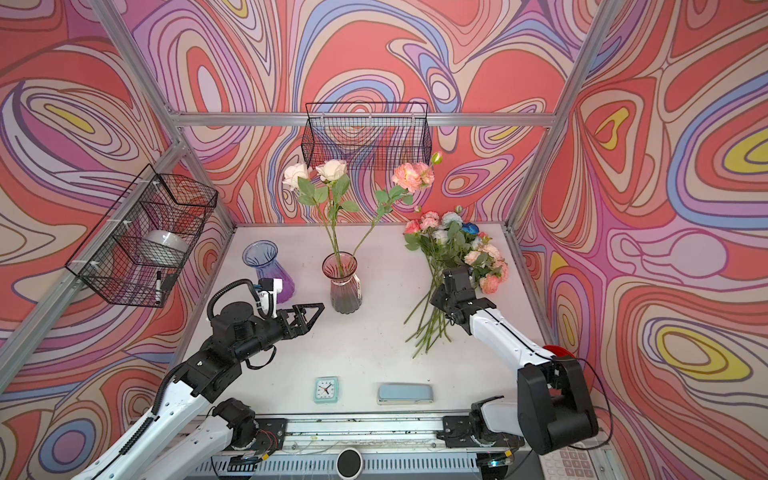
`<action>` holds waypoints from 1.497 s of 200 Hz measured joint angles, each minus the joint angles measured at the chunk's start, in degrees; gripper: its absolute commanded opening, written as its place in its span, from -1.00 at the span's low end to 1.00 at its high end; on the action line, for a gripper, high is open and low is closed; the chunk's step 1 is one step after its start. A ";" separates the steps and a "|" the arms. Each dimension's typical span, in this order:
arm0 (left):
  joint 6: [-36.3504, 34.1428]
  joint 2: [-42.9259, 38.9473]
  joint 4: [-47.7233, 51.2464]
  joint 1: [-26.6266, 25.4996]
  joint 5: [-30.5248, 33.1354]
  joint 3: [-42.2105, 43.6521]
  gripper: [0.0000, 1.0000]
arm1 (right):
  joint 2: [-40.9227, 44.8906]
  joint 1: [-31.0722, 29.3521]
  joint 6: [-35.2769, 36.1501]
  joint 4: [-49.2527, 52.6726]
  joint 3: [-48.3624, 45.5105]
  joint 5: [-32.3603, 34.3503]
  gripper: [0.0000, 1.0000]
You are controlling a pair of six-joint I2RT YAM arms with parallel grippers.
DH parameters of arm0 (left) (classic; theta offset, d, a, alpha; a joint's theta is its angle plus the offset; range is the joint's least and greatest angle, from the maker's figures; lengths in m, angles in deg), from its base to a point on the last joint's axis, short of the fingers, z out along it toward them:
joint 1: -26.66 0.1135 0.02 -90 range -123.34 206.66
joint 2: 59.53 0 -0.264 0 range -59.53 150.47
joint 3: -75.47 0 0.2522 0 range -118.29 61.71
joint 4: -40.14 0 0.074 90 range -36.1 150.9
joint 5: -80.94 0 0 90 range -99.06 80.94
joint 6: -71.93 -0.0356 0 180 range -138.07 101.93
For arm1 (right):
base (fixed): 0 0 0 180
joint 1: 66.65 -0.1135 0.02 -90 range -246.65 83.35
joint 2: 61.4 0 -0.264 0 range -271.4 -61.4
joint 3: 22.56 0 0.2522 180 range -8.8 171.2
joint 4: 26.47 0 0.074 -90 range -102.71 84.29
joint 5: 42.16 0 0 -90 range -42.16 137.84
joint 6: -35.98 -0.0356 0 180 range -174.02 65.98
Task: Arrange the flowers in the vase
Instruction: 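Close the right gripper on a stem in the bouquet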
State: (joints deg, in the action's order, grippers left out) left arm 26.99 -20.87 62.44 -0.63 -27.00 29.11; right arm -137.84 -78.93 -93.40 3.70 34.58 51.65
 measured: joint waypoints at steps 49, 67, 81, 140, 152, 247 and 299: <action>0.24 -0.02 0.00 -0.11 -0.07 1.14 1.00 | -7.89 5.95 0.42 -2.14 1.51 -1.64 -0.24; 0.22 -0.02 0.00 -0.11 -0.07 1.16 1.00 | -11.87 7.43 1.11 -3.30 4.04 -2.16 -0.36; 0.24 -0.04 0.00 -0.11 -0.07 1.20 0.99 | -14.60 8.20 1.42 -4.02 6.21 -2.38 -0.44; 0.22 -0.04 0.00 -0.11 -0.07 1.25 1.00 | -23.02 10.05 2.89 -4.04 17.11 -2.75 -0.59; 0.22 -0.04 0.00 -0.11 -0.09 1.25 1.00 | -24.41 10.10 3.06 -3.67 19.17 -2.64 -0.61; 0.20 0.07 0.00 -0.11 -0.09 1.25 0.99 | -31.26 10.10 3.48 1.25 23.32 -1.25 -0.72; 0.22 0.17 0.00 -0.11 -0.24 1.25 1.00 | -31.23 10.10 4.76 1.49 23.34 -1.27 -1.00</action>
State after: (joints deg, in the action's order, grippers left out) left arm 27.21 -20.70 62.44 -0.74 -27.24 30.35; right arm -169.08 -68.83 -88.63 5.18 57.92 50.38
